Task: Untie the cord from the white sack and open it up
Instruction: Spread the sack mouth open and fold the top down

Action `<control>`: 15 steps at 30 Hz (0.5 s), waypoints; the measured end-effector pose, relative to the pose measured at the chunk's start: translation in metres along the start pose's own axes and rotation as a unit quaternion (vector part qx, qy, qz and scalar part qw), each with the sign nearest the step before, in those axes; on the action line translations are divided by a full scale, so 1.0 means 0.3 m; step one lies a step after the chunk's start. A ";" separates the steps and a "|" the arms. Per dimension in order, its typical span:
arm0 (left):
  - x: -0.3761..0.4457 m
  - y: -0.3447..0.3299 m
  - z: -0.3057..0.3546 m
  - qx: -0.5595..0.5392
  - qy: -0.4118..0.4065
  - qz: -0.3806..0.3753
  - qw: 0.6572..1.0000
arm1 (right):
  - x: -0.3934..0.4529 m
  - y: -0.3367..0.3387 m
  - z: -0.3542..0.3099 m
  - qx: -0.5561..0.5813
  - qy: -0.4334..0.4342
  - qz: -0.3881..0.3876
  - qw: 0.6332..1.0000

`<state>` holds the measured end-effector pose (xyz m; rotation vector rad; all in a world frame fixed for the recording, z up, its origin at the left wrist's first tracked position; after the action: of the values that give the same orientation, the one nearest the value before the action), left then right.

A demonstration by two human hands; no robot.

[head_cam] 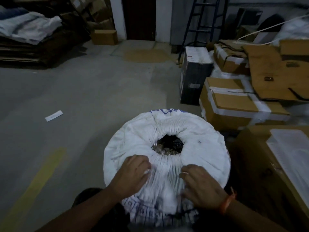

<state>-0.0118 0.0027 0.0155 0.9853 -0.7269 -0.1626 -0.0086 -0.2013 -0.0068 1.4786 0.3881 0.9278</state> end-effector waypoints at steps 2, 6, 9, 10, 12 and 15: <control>-0.084 -0.112 0.034 0.023 -0.037 -0.088 0.995 | -0.036 -0.062 -0.119 0.011 0.026 -0.044 0.999; -0.183 -0.263 -0.025 0.110 0.001 -0.235 0.966 | -0.061 -0.219 -0.199 -0.062 0.017 -0.198 0.978; -0.157 -0.278 -0.005 0.146 0.029 -0.244 0.958 | -0.035 -0.228 -0.179 -0.093 -0.026 -0.218 0.971; -0.152 -0.288 0.009 0.150 0.037 -0.248 0.956 | -0.031 -0.232 -0.176 -0.092 -0.039 -0.221 0.970; -0.152 -0.314 0.041 0.155 0.046 -0.249 0.955 | -0.032 -0.245 -0.193 -0.072 -0.056 -0.217 0.972; -0.140 -0.337 0.083 0.182 0.078 -0.227 0.953 | -0.033 -0.246 -0.234 -0.020 -0.083 -0.182 0.980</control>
<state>-0.0399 -0.0529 -0.0777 1.4962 -0.3796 -0.3563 -0.0448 -0.1499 -0.0874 1.3771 0.4936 0.5156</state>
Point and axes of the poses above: each hand's wrist, its own x-axis towards the middle knuckle, its own y-axis out of the back of the hand, z = x × y, the point moved 10 cm from there along x, towards the middle knuckle, and after that the axes turned 11 degrees about -x, right-handed, at the moved point
